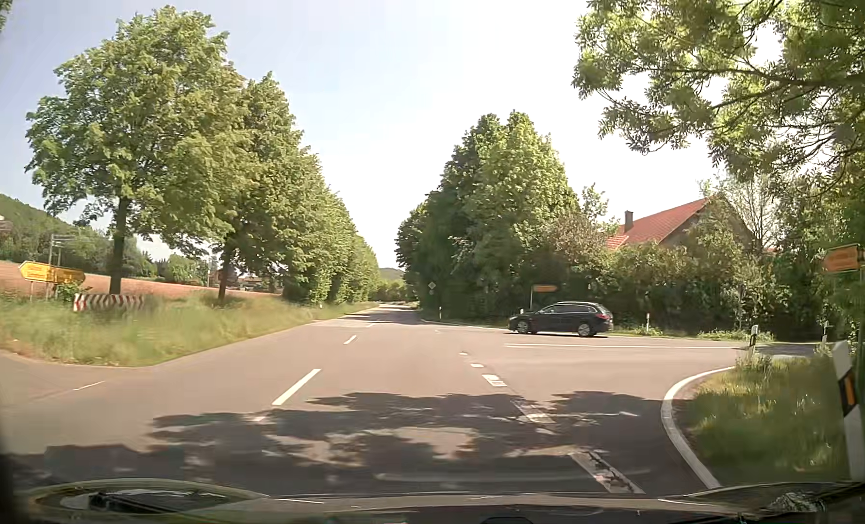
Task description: Follow the waypoints while adhering to traffic rules and regulations
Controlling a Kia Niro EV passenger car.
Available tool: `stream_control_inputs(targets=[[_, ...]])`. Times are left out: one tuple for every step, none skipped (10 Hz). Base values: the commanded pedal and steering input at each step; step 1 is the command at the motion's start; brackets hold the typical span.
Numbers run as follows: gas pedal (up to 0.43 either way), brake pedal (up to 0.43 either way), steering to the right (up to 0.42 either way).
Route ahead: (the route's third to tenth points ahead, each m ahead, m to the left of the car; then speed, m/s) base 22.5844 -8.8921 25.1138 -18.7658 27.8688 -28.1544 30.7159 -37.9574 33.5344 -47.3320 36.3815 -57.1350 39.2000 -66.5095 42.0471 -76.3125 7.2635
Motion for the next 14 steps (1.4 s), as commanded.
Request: stream_control_inputs(targets=[[0.110, 0.000, 0.179], [0.138, 0.000, 0.191], [0.177, 0.000, 0.194], [0.197, 0.000, 0.192], [0.228, 0.000, 0.187], [0.248, 0.000, 0.180], [0.260, 0.000, 0.180], [0.260, 0.000, 0.180], [0.260, 0.000, 0.180], [0.268, 0.000, 0.180], [0.280, 0.000, 0.180], [0.287, 0.000, 0.182], [0.287, 0.000, 0.187], [0.287, 0.000, 0.198]])
